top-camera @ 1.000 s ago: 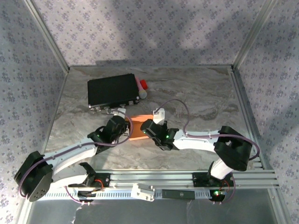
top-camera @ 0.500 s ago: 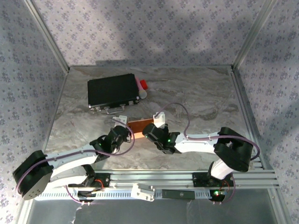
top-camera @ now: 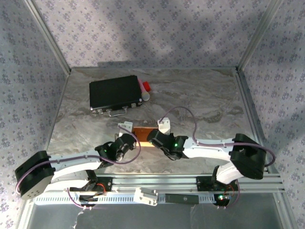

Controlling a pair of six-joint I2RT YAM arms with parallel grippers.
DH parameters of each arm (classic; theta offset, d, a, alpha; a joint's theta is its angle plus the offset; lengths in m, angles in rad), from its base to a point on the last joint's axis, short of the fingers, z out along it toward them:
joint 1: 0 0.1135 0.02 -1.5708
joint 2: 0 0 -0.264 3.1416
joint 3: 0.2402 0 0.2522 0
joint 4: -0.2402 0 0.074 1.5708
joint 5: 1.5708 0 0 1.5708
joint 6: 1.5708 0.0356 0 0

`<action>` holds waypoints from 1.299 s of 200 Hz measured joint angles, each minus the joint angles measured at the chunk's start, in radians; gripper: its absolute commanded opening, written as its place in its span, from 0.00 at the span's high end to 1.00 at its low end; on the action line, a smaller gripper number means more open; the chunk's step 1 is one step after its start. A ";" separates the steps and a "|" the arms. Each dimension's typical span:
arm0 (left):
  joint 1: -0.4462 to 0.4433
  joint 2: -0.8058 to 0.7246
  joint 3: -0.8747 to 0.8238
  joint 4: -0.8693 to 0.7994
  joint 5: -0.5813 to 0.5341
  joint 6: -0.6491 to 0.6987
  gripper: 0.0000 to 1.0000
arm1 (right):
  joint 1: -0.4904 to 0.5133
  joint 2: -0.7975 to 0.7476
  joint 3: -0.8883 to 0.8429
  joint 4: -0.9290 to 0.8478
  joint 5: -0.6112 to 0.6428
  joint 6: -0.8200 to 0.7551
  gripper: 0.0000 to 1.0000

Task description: Fold the paper box

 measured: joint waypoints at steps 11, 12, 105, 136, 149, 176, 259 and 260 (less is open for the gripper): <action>-0.011 0.008 0.000 0.002 -0.018 -0.006 1.00 | 0.004 -0.021 0.000 -0.019 -0.016 0.015 0.55; -0.011 0.008 0.000 0.002 -0.019 -0.006 1.00 | 0.004 -0.022 0.000 -0.021 -0.017 0.016 0.55; -0.055 0.035 0.010 -0.016 -0.108 -0.055 1.00 | 0.204 -0.309 -0.027 -0.216 0.013 0.414 0.54; -0.068 0.043 0.010 -0.019 -0.129 -0.062 1.00 | 0.238 -0.387 -0.054 -0.225 0.050 0.673 0.46; -0.074 0.048 0.011 -0.019 -0.138 -0.066 1.00 | 0.238 -0.379 -0.054 -0.211 0.052 0.772 0.44; -0.087 0.049 0.011 -0.024 -0.155 -0.077 1.00 | 0.237 -0.323 -0.043 -0.179 0.055 0.975 0.44; -0.115 0.075 0.019 -0.027 -0.203 -0.100 1.00 | 0.058 -0.126 0.044 0.052 -0.065 1.175 0.46; -0.116 0.076 0.020 -0.027 -0.203 -0.100 1.00 | 0.055 -0.122 0.044 0.056 -0.069 1.176 0.46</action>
